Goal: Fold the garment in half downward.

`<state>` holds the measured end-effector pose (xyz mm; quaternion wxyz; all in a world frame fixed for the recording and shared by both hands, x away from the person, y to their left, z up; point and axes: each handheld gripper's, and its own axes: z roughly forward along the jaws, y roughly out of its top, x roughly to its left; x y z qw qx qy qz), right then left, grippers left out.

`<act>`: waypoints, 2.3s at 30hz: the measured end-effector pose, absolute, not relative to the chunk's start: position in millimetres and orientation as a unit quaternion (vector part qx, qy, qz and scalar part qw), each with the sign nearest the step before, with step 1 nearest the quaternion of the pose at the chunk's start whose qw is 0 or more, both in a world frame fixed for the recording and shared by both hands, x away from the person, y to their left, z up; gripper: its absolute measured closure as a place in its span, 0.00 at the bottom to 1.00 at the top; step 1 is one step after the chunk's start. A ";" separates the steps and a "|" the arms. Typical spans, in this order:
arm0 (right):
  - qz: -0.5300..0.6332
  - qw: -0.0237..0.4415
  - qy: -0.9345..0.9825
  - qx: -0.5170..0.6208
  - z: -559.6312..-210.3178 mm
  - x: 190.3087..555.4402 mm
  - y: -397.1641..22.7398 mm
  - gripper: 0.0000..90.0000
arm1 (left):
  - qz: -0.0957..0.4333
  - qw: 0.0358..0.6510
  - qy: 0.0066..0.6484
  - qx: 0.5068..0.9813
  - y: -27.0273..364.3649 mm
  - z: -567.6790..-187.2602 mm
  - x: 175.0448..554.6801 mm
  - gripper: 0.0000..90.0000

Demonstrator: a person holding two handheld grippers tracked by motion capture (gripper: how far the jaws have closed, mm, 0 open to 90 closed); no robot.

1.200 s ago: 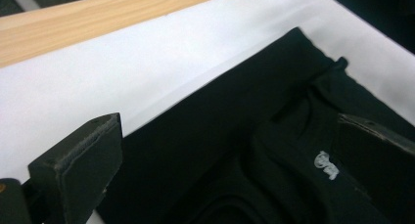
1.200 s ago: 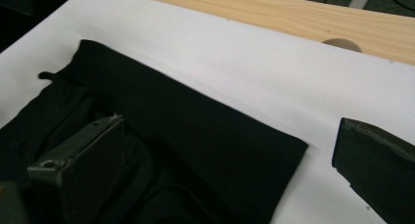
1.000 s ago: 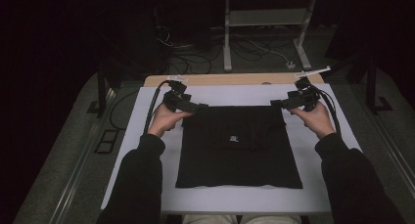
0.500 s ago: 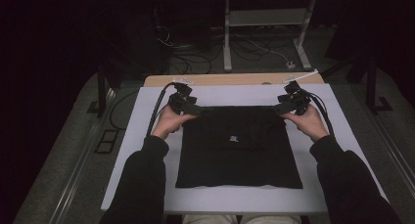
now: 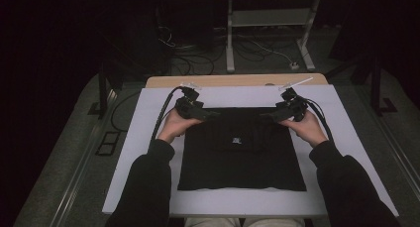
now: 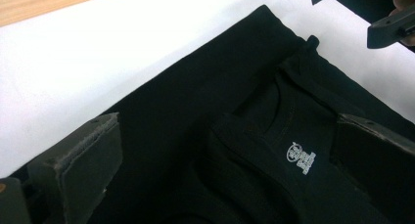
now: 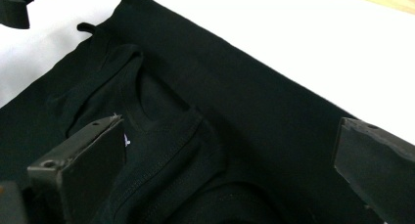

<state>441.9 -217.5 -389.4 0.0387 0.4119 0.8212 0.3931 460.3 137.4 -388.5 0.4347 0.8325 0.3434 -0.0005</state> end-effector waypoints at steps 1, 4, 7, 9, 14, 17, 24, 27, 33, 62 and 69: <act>0.393 0.038 0.822 0.411 -390.6 441.8 -217.2 0.00 | -0.002 0.435 0.344 0.832 137.0 -389.5 460.4 0.00; 0.392 0.035 0.822 0.412 -393.6 441.8 -216.6 0.00 | -0.003 0.434 0.343 0.833 135.5 -393.9 461.2 0.00; 0.390 0.033 0.823 0.411 -396.1 441.8 -215.1 0.00 | -0.011 0.433 0.343 0.833 134.2 -398.0 462.7 0.00; 0.390 0.031 0.824 0.409 -397.2 441.5 -214.4 0.00 | -0.013 0.432 0.344 0.834 133.7 -400.3 463.9 0.00; 0.389 0.028 0.826 0.408 -399.2 441.3 -213.0 0.00 | -0.019 0.436 0.344 0.831 131.5 -405.9 466.2 0.00; 0.387 0.028 0.828 0.405 -399.3 441.1 -211.5 0.00 | -0.023 0.437 0.348 0.829 130.3 -408.5 467.1 0.00; 0.392 0.015 0.826 0.405 -401.6 442.3 -210.3 0.09 | -0.043 0.436 0.353 0.827 130.3 -416.1 471.1 0.01; 0.392 0.012 0.826 0.405 -403.9 443.0 -209.5 0.16 | -0.052 0.435 0.352 0.827 129.4 -419.4 471.3 0.07; 0.384 0.010 0.830 0.405 -407.6 443.7 -206.6 0.32 | -0.072 0.434 0.345 0.829 128.3 -423.1 471.9 0.23; 0.375 -0.003 0.840 0.392 -417.8 446.4 -200.9 0.94 | -0.086 0.428 0.329 0.837 130.4 -431.1 469.8 0.98; 0.385 0.002 0.837 0.390 -409.7 443.8 -203.4 0.94 | -0.087 0.434 0.339 0.830 138.0 -422.2 470.0 0.99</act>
